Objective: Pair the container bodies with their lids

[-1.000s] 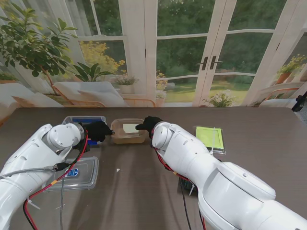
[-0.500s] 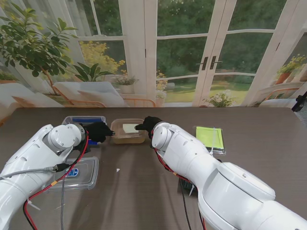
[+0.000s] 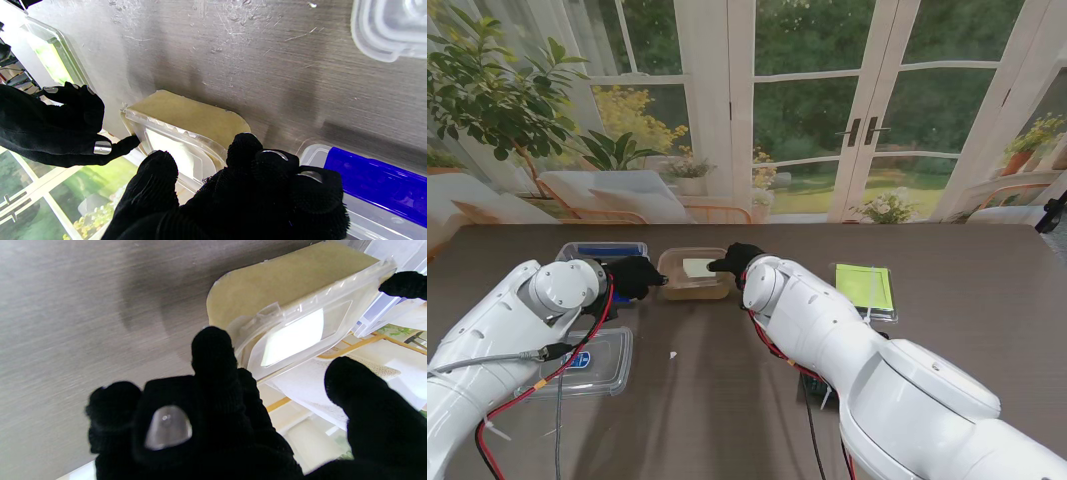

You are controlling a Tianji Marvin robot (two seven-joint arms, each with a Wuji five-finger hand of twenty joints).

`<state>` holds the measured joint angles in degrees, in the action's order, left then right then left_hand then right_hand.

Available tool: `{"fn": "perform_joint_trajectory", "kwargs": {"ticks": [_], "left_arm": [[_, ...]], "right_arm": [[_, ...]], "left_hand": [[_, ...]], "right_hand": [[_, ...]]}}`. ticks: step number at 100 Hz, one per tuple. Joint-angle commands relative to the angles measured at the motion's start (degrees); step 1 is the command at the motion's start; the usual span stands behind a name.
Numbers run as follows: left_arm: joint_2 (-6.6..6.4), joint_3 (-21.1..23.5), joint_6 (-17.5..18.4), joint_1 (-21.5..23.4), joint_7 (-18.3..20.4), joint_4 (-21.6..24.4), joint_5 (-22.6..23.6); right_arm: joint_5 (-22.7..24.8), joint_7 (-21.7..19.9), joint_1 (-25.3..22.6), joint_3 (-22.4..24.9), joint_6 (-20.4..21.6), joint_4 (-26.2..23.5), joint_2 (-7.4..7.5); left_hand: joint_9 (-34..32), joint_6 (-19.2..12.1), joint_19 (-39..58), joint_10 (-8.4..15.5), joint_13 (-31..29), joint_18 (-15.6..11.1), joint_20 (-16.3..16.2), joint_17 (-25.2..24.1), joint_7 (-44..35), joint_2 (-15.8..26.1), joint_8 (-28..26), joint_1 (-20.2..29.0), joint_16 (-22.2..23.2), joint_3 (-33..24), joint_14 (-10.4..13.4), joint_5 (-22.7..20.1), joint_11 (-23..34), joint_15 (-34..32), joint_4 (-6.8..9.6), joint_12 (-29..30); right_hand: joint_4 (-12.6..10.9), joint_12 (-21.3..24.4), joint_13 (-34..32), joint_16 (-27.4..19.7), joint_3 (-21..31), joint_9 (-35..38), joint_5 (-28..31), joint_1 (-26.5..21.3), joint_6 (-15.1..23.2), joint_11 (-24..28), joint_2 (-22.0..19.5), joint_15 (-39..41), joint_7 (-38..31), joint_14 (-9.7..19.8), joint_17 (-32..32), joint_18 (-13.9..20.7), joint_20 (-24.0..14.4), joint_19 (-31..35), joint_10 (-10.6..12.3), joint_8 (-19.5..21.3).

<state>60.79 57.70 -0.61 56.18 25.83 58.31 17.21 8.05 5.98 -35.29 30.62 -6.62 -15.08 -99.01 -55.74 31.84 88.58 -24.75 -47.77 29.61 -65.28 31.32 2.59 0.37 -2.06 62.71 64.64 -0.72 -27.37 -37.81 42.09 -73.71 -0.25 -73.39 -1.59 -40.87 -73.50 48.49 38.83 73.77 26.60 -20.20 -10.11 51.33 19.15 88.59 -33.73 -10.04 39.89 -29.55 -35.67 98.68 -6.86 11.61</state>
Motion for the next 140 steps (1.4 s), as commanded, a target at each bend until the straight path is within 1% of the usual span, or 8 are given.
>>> {"fn": "perform_joint_trajectory", "kwargs": {"ticks": [1,16,30,60,97,114,132,140], "left_arm": [[0.12,-0.24,-0.31,1.92,2.33,-0.73,0.85],[-0.18,1.24,1.44,1.5,2.49,0.25,1.82],[-0.12,1.58,3.37,0.09,2.3,-0.37,1.84],[0.52,0.11,6.27,-3.14,1.63,-3.54,0.45],[1.1,-1.41,8.08,-5.66,1.17,-6.54,-0.61],[1.51,-2.36,9.37,-6.99,0.59,-8.22,-1.12],[2.41,-4.35,11.38,-9.29,-0.3,-11.74,-2.4],[2.89,-5.38,12.25,-10.33,-0.68,-13.48,-2.98]], "right_arm": [[-0.03,-1.17,-1.1,-0.17,0.2,0.13,-0.55],[-0.1,-0.54,-0.88,0.0,0.47,0.12,-0.76],[-0.14,-0.18,-0.67,0.04,0.77,0.12,-0.95],[-0.24,0.46,-0.45,0.23,1.65,0.14,-1.17],[-0.4,1.11,0.13,0.62,2.44,0.14,-1.31],[-0.31,1.37,0.2,0.58,3.78,0.12,-1.2],[-0.47,1.45,-0.27,0.58,6.04,0.04,-1.17],[-1.18,1.45,-1.11,-0.05,6.32,-1.92,-0.33]], "left_hand": [[-1.1,-1.92,-0.11,-1.45,-0.67,0.49,1.19,-0.38,-8.8,3.04,-4.41,-0.4,-0.24,1.02,-2.36,-4.0,0.17,-0.66,0.56,0.6],[-1.22,-2.2,-0.24,-1.28,-0.67,0.46,1.19,-0.51,-8.84,3.05,-4.42,-0.48,-0.23,1.03,-2.38,-4.02,-0.01,-0.6,0.56,0.76],[-1.33,-2.25,-0.27,-1.22,-0.68,0.42,1.18,-0.5,-8.94,3.02,-4.46,-0.48,-0.21,1.01,-2.38,-4.19,0.0,-0.59,0.57,0.8],[-1.47,-2.41,-0.19,-1.24,-0.96,0.41,1.24,-0.26,-9.09,2.96,-4.54,-0.52,-0.32,1.0,-2.14,-4.3,0.03,-0.5,0.58,0.83],[-1.5,-2.59,-0.15,-1.2,-1.08,0.51,1.3,-0.2,-9.29,2.93,-4.64,-0.53,-0.41,0.99,-2.24,-4.46,0.04,-0.48,0.59,0.83],[-1.41,-2.95,-0.12,-1.34,-1.08,0.55,1.31,-0.18,-9.47,2.8,-4.72,-0.5,-0.43,0.98,-2.24,-4.68,-0.12,-0.48,0.6,0.91],[-1.08,-2.96,-0.08,-1.78,-1.04,0.65,1.31,-0.09,-9.47,2.78,-4.77,-0.43,-0.47,0.95,-2.38,-4.33,-1.93,-0.35,0.6,2.11],[-0.87,-3.09,-0.08,-1.94,-1.03,0.65,1.31,-0.09,-9.48,2.79,-4.78,-0.43,-0.47,0.96,-2.39,-4.28,-2.43,-0.33,0.59,2.49]], "right_hand": [[1.61,0.74,-1.28,-0.41,-4.73,-0.2,1.82,-0.65,2.42,-0.44,-1.26,0.35,-1.72,-0.39,22.35,-2.63,0.17,-0.49,-2.21,0.27],[1.64,0.75,-1.29,-0.43,-4.77,-0.26,1.56,-0.7,2.68,-0.45,-1.22,0.32,-1.66,-0.33,22.33,-2.66,0.15,-0.52,-2.31,0.26],[1.67,0.76,-1.29,-0.44,-4.81,-0.33,1.49,-0.74,2.92,-0.45,-1.21,0.31,-1.57,-0.39,22.33,-2.66,0.12,-0.53,-2.25,0.22],[1.7,0.75,-1.28,-0.41,-4.83,-0.32,1.62,-0.72,3.02,-0.39,-1.04,0.38,-1.51,-0.45,22.3,-2.67,0.08,-0.56,-2.29,0.18],[1.76,0.77,-1.27,-0.4,-4.84,-0.27,1.78,-0.71,3.26,-0.4,-1.03,0.39,-1.28,-0.6,21.92,-2.98,-0.09,-0.56,-2.38,0.06],[1.77,0.75,-1.27,-0.36,-4.86,-0.17,2.26,-0.83,3.34,-0.34,-0.99,0.46,-1.27,-0.75,21.97,-2.99,-0.16,-0.55,-2.51,0.04],[1.78,0.78,-1.25,-0.32,-4.9,0.24,5.27,-1.16,3.93,-0.39,-0.91,0.52,-1.78,-0.87,22.07,-3.29,-0.21,-0.57,-2.77,0.14],[1.78,0.8,-1.25,-0.31,-4.93,0.43,7.79,-1.34,3.96,-0.45,-0.81,0.52,-2.18,-0.92,22.1,-3.39,-0.22,-0.61,-2.73,0.22]]}}
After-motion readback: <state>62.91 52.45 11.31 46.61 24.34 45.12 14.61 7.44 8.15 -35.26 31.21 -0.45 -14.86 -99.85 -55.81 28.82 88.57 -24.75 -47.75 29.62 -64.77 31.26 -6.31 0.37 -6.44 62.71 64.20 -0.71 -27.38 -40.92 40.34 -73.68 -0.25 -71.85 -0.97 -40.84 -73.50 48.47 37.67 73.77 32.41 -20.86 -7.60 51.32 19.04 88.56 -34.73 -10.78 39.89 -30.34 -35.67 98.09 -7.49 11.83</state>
